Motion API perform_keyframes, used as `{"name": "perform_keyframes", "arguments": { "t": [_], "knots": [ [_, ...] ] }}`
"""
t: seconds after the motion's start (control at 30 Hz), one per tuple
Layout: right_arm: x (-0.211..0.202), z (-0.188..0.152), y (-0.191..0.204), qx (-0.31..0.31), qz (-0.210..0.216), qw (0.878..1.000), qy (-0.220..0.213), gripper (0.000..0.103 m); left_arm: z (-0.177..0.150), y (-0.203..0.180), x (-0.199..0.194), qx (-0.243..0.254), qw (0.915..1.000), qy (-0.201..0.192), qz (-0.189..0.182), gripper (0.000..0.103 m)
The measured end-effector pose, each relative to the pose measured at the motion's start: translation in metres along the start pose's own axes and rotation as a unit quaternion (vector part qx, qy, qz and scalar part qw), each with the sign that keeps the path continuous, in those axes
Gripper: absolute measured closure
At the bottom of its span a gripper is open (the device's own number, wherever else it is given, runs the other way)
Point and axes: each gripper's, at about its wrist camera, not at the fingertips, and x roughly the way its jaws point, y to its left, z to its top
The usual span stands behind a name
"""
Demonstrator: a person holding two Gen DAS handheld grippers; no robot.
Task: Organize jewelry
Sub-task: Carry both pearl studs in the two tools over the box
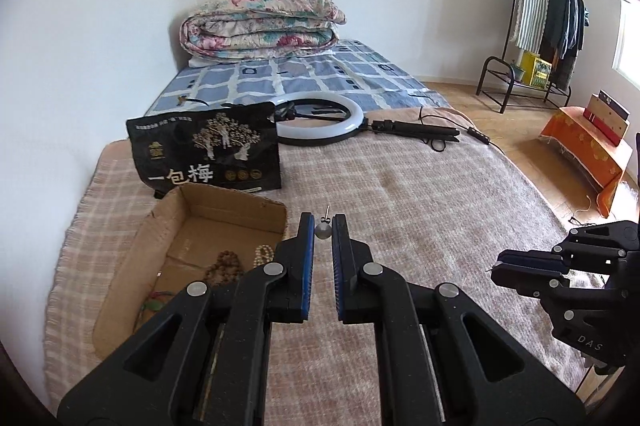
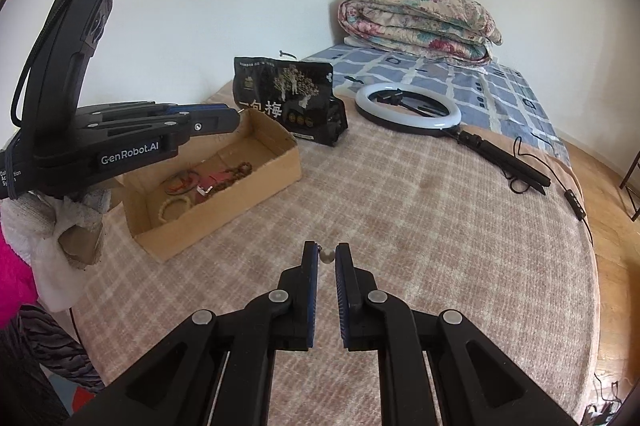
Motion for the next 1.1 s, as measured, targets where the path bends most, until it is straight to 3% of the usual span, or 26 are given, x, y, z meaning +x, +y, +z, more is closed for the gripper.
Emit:
{"name": "perform_keyframes", "arguments": {
  "t": [0.47,1.1],
  "knots": [
    [0.014,0.043,0.07,-0.008,0.048,0.999,-0.014,0.096,-0.02,0.08,-0.071,-0.027,0.9978,-0.02,0.057,0.096],
    [0.087,0.093,0.106,0.012,0.075,0.997,-0.021,0.096,-0.035,0.127,-0.054,-0.062,0.9955,0.007,0.071,0.096]
  ]
}}
